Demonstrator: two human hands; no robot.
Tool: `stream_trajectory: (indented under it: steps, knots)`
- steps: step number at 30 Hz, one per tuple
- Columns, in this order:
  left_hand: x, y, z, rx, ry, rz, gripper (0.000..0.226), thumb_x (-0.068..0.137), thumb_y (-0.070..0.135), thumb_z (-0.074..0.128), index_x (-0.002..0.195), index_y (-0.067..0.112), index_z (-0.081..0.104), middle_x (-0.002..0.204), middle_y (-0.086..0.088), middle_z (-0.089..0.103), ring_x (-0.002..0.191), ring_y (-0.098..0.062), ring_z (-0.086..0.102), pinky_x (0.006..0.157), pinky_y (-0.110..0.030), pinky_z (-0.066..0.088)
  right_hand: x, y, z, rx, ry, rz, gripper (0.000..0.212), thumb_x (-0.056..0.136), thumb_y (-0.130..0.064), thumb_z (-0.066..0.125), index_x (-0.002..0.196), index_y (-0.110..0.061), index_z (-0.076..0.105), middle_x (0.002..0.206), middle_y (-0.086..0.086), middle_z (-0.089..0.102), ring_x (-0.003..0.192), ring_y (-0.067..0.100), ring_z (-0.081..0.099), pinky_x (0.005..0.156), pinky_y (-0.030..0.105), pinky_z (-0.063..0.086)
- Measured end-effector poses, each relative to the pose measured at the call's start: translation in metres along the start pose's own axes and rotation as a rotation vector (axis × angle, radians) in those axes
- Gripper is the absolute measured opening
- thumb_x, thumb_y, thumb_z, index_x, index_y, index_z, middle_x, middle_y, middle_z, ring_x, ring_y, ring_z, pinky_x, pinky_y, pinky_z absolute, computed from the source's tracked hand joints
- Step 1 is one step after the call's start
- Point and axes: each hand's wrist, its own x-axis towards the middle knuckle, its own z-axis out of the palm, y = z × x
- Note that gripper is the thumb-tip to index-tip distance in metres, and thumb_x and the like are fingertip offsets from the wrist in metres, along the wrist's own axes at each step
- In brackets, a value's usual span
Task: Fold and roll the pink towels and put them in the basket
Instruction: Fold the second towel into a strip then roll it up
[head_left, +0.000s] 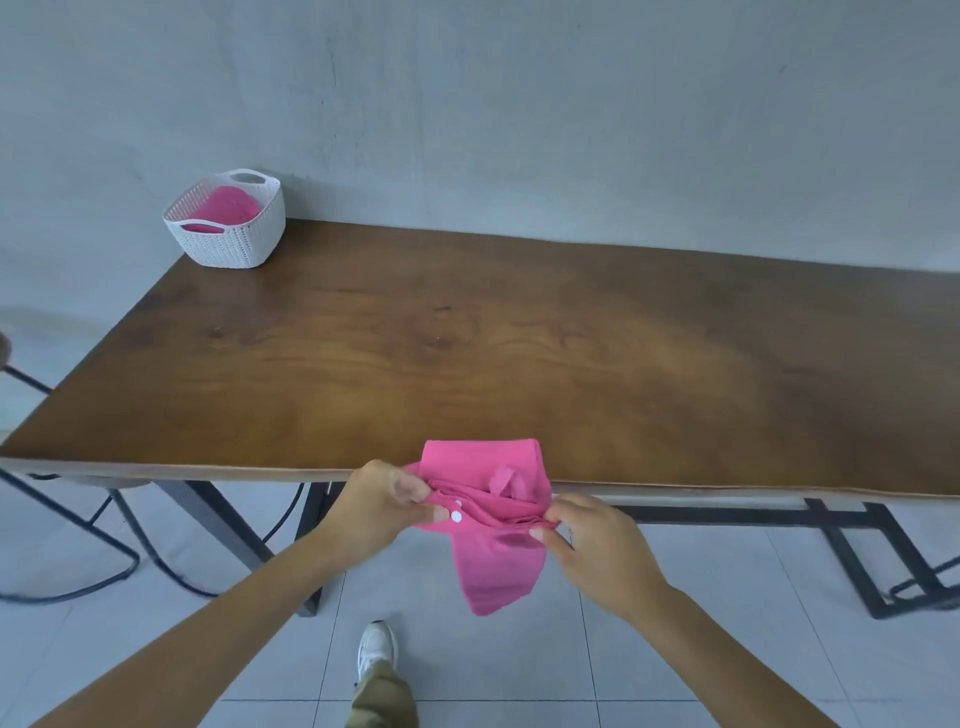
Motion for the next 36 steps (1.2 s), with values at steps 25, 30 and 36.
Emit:
stream_trajectory:
  steps: [25, 30, 36]
  knots:
    - [-0.031, 0.102, 0.007, 0.160, 0.359, 0.233, 0.022, 0.068, 0.025, 0.094, 0.065, 0.022, 0.073, 0.071, 0.007, 0.072, 0.068, -0.005, 0.066, 0.060, -0.011, 0.045, 0.005, -0.026, -0.122, -0.405, 0.095, -0.181, 0.022, 0.107, -0.034, 0.043, 0.105, -0.019, 0.059, 0.103, -0.006, 0.056, 0.089, 0.013, 0.051, 0.059, 0.024, 0.029]
    - [-0.032, 0.094, 0.011, 0.203, 0.354, 0.251, 0.026, 0.065, 0.032, 0.095, 0.067, 0.025, 0.071, 0.074, 0.009, 0.072, 0.074, -0.007, 0.067, 0.067, -0.014, 0.047, 0.005, -0.022, -0.120, -0.413, 0.108, -0.206, 0.019, 0.104, -0.032, 0.051, 0.098, -0.019, 0.063, 0.096, -0.006, 0.059, 0.079, 0.010, 0.043, 0.055, 0.022, 0.027]
    - [-0.030, 0.093, 0.012, 0.216, 0.371, 0.278, 0.024, 0.068, 0.033, 0.093, 0.069, 0.021, 0.072, 0.075, 0.010, 0.072, 0.077, -0.010, 0.068, 0.068, -0.016, 0.050, 0.007, -0.019, -0.117, -0.396, 0.126, -0.207, 0.018, 0.103, -0.033, 0.052, 0.094, -0.021, 0.062, 0.093, -0.008, 0.058, 0.078, 0.015, 0.052, 0.056, 0.025, 0.031]
